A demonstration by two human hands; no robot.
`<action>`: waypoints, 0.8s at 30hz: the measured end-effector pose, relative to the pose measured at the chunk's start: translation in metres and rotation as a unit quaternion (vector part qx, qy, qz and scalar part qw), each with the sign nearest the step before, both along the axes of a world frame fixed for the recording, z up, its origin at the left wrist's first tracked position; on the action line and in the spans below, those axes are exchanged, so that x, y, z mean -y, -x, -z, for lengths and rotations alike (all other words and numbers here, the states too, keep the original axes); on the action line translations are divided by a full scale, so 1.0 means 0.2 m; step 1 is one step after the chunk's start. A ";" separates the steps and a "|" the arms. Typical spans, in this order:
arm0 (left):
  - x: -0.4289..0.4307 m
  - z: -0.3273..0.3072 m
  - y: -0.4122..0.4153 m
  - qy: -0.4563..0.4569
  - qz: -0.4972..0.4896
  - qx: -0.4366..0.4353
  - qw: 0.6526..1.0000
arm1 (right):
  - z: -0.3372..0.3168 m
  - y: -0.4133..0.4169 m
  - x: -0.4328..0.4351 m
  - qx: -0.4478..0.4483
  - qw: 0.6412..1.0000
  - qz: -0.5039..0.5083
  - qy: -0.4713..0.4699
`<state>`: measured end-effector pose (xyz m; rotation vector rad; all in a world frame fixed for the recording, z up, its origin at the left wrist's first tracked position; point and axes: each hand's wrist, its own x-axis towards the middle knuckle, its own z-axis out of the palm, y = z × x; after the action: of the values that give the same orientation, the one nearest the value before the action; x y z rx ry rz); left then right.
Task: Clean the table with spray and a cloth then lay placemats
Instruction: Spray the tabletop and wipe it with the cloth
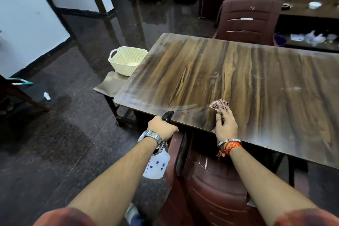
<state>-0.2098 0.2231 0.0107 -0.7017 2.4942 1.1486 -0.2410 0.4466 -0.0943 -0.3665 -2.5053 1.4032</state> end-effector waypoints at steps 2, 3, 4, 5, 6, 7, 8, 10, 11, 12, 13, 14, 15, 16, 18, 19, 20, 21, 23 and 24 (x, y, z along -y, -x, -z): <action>0.07 0.04 0.04 -0.004 0.028 0.012 1.000 | 0.04 0.05 0.02 0.018 1.000 0.014 -0.017; 0.12 0.06 0.06 -0.005 0.038 0.011 0.999 | 0.06 0.08 0.03 0.042 0.998 0.016 -0.046; 0.17 0.08 0.09 -0.004 0.047 0.010 0.999 | 0.10 0.10 0.04 0.082 0.992 0.017 -0.090; 0.23 0.09 0.11 -0.003 0.056 0.008 0.998 | 0.14 0.12 0.05 0.137 0.981 0.015 -0.135; 0.28 0.10 0.13 -0.003 0.063 0.006 0.998 | 0.17 0.13 0.06 0.193 0.966 0.008 -0.174; 0.35 0.12 0.16 -0.008 0.067 0.008 0.998 | 0.21 0.15 0.08 0.238 0.952 -0.001 -0.194; 0.44 0.13 0.19 -0.012 0.071 0.012 0.997 | 0.24 0.18 0.11 0.264 0.943 -0.004 -0.204; 0.61 0.15 0.24 -0.013 0.068 0.026 0.997 | 0.25 0.24 0.25 0.276 0.936 0.007 -0.217; 0.68 0.17 0.26 -0.012 0.063 0.029 0.998 | 0.24 0.26 0.34 0.264 0.936 0.002 -0.232; 0.76 0.18 0.29 -0.011 0.060 0.032 0.998 | 0.23 0.28 0.47 0.249 0.935 -0.016 -0.253; 0.84 0.19 0.31 -0.007 0.060 0.035 0.998 | 0.22 0.29 0.62 0.231 0.933 -0.042 -0.273; 0.91 0.21 0.32 -0.004 0.064 0.037 0.997 | 0.21 0.29 0.78 0.217 0.932 -0.068 -0.283; 0.97 0.22 0.34 0.001 0.071 0.038 0.997 | 0.21 0.30 0.96 0.210 0.930 -0.094 -0.287; 1.03 0.22 0.35 0.006 0.075 0.037 0.996 | 0.20 0.31 1.13 0.204 0.927 -0.123 -0.291; 1.14 0.23 0.40 0.025 0.080 0.031 0.996 | 0.20 0.35 1.45 0.190 0.915 -0.193 -0.299; 1.18 0.23 0.43 0.038 0.082 0.026 0.996 | 0.20 0.37 1.58 0.184 0.908 -0.227 -0.299; 1.22 0.22 0.45 0.047 0.086 0.022 0.995 | 0.20 0.40 1.67 0.183 0.903 -0.250 -0.298; 1.26 0.22 0.48 0.052 0.088 0.020 0.995 | 0.20 0.42 1.72 0.183 0.900 -0.260 -0.299; 1.32 0.22 0.55 0.045 0.078 0.023 0.996 | 0.20 0.48 1.74 0.177 0.898 -0.261 -0.307; 1.35 0.23 0.59 0.041 0.069 0.026 0.996 | 0.20 0.50 1.72 0.168 0.898 -0.259 -0.314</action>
<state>-0.3285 -0.0472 -0.0348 -0.5625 2.5134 0.9723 -0.3401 0.1035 -0.1340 0.2287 -3.3198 0.5872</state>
